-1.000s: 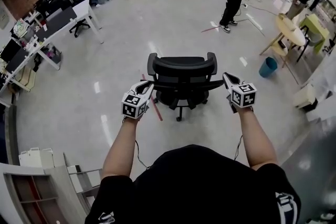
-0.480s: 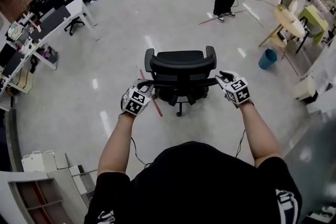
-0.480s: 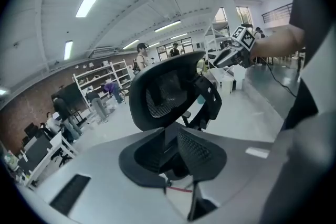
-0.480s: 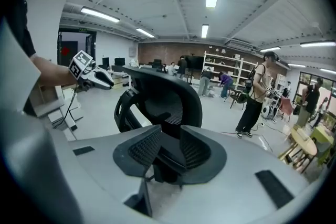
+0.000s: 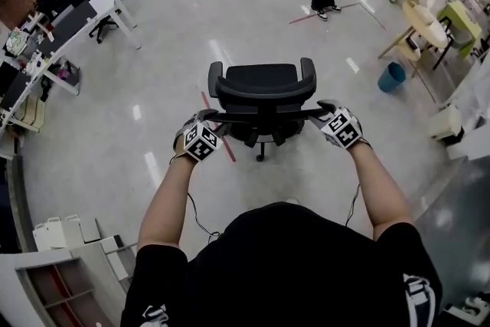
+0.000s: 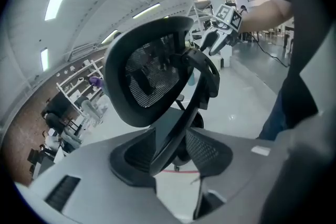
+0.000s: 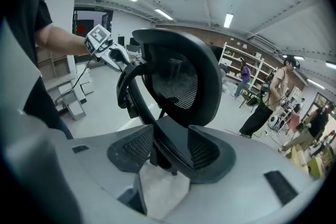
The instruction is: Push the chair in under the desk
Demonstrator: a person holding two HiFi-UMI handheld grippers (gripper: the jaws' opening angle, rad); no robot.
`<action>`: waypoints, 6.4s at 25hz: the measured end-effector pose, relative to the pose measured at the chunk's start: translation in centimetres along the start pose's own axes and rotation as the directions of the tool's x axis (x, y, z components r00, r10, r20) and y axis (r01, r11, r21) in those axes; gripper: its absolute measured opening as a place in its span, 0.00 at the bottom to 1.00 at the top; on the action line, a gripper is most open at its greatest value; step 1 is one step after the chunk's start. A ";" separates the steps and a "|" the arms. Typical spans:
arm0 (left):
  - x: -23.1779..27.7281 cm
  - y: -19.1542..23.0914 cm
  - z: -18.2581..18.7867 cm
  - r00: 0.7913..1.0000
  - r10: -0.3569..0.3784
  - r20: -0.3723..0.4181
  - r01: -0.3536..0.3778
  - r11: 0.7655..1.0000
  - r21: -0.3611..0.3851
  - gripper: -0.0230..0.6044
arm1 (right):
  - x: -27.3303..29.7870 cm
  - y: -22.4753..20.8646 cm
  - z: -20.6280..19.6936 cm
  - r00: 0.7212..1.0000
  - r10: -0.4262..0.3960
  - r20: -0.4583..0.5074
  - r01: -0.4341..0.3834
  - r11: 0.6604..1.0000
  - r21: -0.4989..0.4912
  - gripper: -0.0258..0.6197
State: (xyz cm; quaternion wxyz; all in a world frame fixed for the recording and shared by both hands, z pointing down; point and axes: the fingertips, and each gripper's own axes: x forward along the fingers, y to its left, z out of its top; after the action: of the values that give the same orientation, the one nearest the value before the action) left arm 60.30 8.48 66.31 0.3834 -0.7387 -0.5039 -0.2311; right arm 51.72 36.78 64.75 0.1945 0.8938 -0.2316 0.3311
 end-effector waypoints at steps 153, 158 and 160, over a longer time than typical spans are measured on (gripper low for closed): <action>-37.0 -53.3 -35.6 0.698 0.027 -0.716 -0.406 0.838 -0.364 0.33 | 1.0 56.5 -1.6 0.867 0.359 -0.346 -0.365 -0.017 -0.931 0.36; -40.6 -58.1 -37.1 0.674 0.014 -0.739 -0.465 0.785 -0.409 0.32 | -0.1 62.4 -0.9 0.848 0.394 -0.354 -0.340 -0.108 -0.934 0.36; -42.0 -60.0 -37.8 0.665 0.010 -0.747 -0.489 0.762 -0.425 0.32 | -0.5 64.8 -0.7 0.839 0.410 -0.358 -0.328 -0.143 -0.934 0.36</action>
State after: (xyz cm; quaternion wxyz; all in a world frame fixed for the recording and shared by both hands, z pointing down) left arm -9.47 -33.67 78.41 0.3238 -0.7379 -0.1052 -0.5827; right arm 15.81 -15.66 77.51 0.6537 0.3926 -0.6417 0.0830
